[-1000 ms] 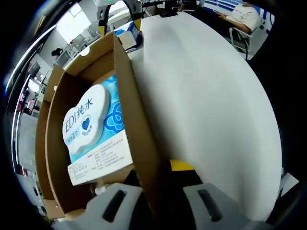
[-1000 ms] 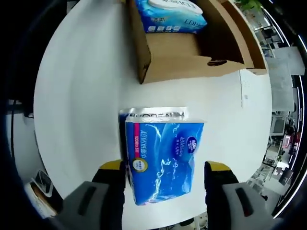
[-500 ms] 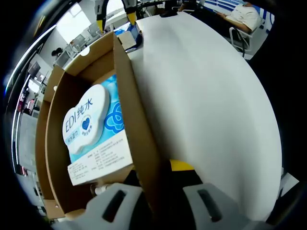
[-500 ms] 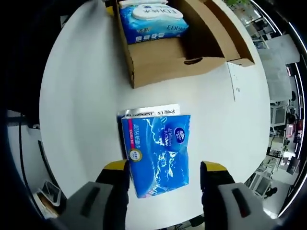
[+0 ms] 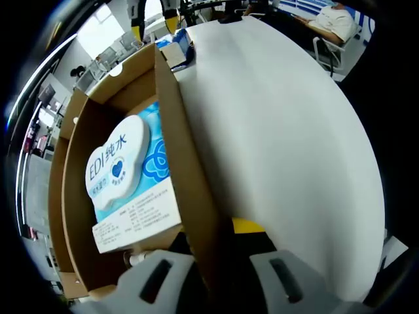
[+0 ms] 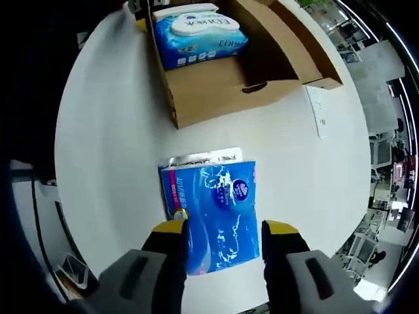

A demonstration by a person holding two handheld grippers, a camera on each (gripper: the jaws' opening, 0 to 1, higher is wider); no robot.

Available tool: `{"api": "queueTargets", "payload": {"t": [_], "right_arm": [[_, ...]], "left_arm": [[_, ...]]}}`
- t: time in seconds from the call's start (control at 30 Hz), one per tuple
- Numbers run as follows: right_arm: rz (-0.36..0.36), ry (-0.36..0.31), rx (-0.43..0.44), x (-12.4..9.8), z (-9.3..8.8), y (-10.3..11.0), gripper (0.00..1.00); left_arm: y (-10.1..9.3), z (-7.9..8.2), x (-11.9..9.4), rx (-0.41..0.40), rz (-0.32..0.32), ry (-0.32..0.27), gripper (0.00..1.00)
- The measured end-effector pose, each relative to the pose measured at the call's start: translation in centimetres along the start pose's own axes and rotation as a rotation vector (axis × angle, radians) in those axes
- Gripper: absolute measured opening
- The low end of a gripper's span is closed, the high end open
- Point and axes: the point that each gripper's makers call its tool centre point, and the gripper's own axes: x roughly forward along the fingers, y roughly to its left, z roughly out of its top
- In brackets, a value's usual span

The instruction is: Operate the shoe box by opening the lid, removing the specified soft item, and placing it in the target area until the item is outside and the box remains undamaged.

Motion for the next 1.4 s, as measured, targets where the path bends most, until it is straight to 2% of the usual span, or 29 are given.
{"api": "queueTargets", "payload": {"t": [0.07,0.17,0.67,0.77,0.87,0.97,1.03,1.13,1.23,1.33,1.37,1.4], "right_arm": [[0.016,0.004,-0.010,-0.1,0.1,0.3,0.32],[-0.001,0.013,-0.008,-0.1,0.1,-0.1,0.34],[0.059,0.017,0.012,0.3,-0.1,0.2,0.33],[0.057,0.014,0.015,0.3,0.0,0.2,0.33],[0.016,0.004,0.067,-0.1,-0.3,-0.5,0.37],[0.023,-0.008,0.067,-0.4,-0.4,0.1,0.35],[0.003,-0.011,0.079,-0.9,-0.2,-0.3,0.38],[-0.044,-0.063,0.148,-2.7,1.2,-1.2,0.39],[-0.100,-0.135,0.158,-5.2,3.6,-2.2,0.42],[-0.147,-0.243,0.230,-8.2,7.9,-3.1,0.44],[-0.149,-0.292,0.215,-9.1,9.9,-3.1,0.45],[-0.148,-0.313,0.202,-9.7,11.1,-3.1,0.46]], "left_arm": [[0.0,0.0,0.0,-0.001,0.000,0.000,0.07],[0.0,0.0,0.0,-0.001,0.000,0.000,0.07],[0.0,0.0,0.0,0.000,0.000,0.000,0.07],[0.0,0.0,0.0,0.000,0.000,0.000,0.07],[0.0,0.0,0.0,-0.001,0.001,0.000,0.07],[0.0,0.0,0.0,0.001,0.002,-0.001,0.07],[0.0,0.0,0.0,0.002,0.003,0.000,0.07],[0.0,0.0,0.0,0.000,0.003,0.000,0.07],[-0.1,0.0,0.0,0.003,0.010,0.006,0.07],[-0.1,0.0,0.0,0.002,0.015,0.011,0.07],[-0.1,0.0,0.0,0.003,0.018,0.013,0.07],[-0.1,0.0,0.0,0.003,0.020,0.015,0.07]]}}
